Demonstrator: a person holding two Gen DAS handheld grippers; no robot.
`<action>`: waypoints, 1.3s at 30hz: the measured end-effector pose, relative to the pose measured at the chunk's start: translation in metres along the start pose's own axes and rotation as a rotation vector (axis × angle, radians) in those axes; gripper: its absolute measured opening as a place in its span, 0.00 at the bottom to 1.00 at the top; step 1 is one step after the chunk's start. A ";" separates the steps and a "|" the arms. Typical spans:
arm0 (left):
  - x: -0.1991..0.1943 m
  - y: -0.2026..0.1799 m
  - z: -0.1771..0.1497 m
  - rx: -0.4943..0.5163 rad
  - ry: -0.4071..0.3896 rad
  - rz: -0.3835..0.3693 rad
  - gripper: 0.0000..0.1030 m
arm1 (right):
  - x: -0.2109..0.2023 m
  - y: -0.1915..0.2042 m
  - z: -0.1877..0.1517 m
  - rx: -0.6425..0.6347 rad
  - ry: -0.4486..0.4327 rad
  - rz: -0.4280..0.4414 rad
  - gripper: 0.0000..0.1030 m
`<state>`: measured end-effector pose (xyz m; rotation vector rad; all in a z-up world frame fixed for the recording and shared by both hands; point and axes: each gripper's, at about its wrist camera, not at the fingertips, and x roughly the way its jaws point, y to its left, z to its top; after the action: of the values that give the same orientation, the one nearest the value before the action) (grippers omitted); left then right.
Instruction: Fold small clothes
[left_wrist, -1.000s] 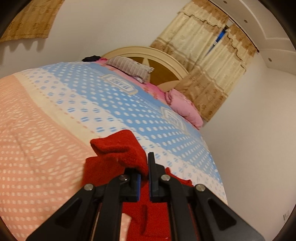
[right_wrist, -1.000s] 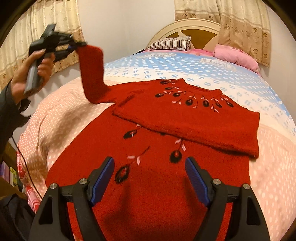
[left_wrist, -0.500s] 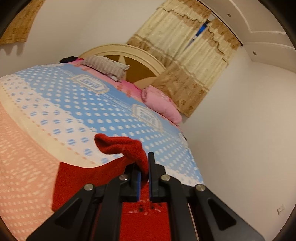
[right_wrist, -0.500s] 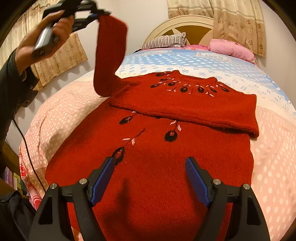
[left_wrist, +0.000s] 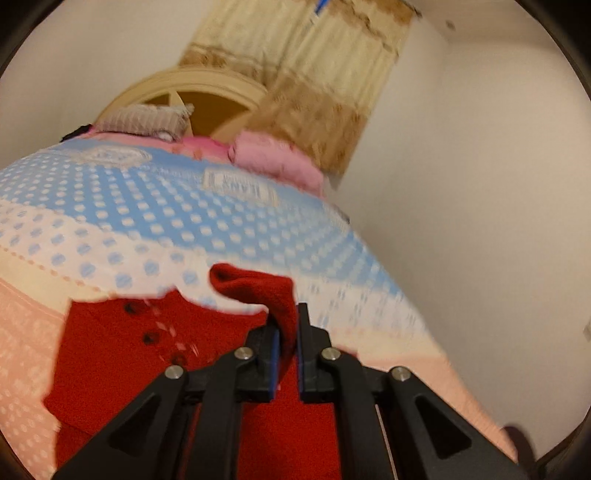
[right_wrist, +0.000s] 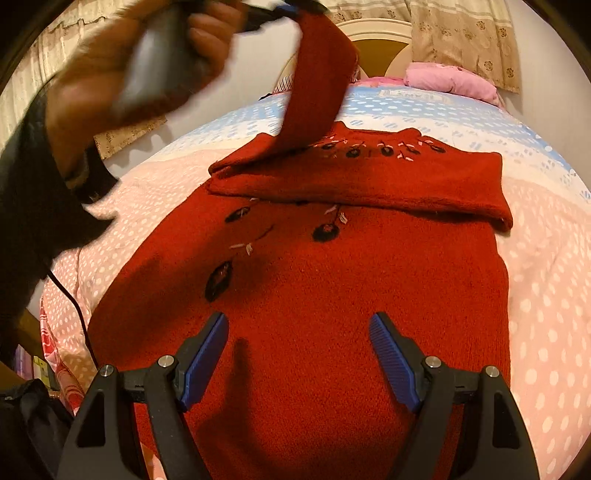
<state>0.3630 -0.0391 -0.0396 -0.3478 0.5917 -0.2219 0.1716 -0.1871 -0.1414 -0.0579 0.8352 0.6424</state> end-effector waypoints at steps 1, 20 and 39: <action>0.009 -0.004 -0.006 0.016 0.036 0.011 0.21 | 0.000 0.000 -0.002 0.000 -0.006 -0.001 0.77; -0.053 0.122 -0.081 0.326 0.151 0.439 0.96 | -0.027 -0.005 0.029 0.021 -0.065 0.012 0.77; -0.029 0.176 -0.096 0.072 0.278 0.383 1.00 | 0.091 -0.102 0.146 0.184 0.112 -0.215 0.02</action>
<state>0.3024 0.1068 -0.1669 -0.1288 0.9086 0.0788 0.3709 -0.1805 -0.1263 -0.0164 0.9783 0.3610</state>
